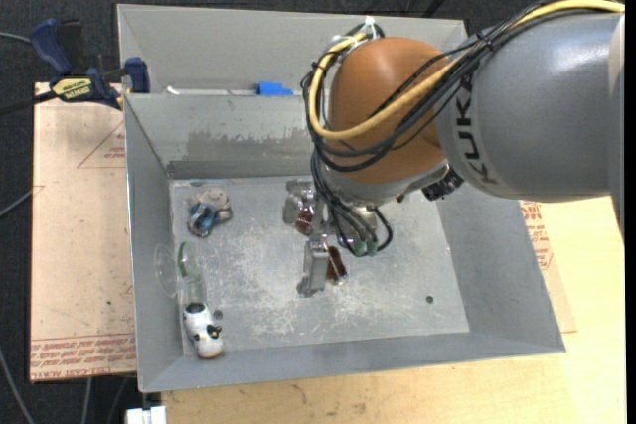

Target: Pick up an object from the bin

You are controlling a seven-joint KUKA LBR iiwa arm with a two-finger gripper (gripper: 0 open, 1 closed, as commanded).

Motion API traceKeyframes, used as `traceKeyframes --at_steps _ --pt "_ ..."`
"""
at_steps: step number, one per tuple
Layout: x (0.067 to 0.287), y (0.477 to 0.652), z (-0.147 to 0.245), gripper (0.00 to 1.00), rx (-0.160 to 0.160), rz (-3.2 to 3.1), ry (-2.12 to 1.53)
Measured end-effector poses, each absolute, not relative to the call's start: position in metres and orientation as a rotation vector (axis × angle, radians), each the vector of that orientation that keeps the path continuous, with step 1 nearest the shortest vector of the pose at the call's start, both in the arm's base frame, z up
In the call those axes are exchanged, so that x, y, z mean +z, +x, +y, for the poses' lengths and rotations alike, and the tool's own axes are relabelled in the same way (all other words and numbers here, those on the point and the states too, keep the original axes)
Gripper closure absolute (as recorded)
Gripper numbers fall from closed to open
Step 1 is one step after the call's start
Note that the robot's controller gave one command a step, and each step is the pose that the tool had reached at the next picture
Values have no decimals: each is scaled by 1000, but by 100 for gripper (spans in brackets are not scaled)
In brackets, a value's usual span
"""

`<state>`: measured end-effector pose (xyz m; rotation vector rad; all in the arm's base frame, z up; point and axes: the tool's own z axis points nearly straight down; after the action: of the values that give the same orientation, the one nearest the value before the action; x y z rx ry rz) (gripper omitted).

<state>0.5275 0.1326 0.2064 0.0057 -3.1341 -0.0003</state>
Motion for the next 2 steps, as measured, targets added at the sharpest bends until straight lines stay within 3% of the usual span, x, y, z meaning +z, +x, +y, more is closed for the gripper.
traceKeyframes --at_steps 1,2 --pt "211 529 132 0 -2 -3142 1" --pt "237 525 113 0 -2 -3138 82"
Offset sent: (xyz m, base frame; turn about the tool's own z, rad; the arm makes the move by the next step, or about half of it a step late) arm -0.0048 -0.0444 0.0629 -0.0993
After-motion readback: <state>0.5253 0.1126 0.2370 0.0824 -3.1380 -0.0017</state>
